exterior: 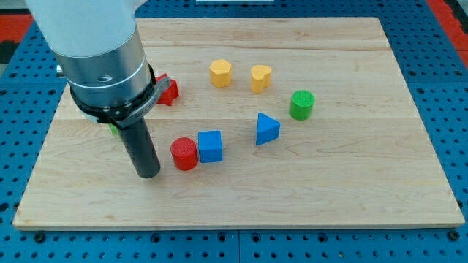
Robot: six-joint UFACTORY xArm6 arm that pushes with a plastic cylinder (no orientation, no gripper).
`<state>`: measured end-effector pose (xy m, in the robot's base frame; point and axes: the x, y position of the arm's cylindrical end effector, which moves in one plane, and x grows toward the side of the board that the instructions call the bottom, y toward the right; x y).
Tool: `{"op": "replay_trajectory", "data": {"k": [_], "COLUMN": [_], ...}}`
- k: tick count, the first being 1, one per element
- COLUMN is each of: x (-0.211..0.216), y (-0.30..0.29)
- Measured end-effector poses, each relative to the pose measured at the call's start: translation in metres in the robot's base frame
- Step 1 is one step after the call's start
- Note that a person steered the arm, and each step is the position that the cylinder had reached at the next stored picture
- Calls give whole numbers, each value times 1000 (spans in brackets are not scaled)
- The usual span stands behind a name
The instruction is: Move your arm to the bottom side of the yellow hexagon
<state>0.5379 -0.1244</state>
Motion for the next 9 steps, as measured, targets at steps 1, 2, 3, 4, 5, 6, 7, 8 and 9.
{"op": "replay_trajectory", "data": {"k": [1,2,3,4,5,6,7,8,9], "x": [-8,-8,-10,-16,-41,-73,-100,-133,-173], "y": [0,0,0,0,0,23,81,113,134]}}
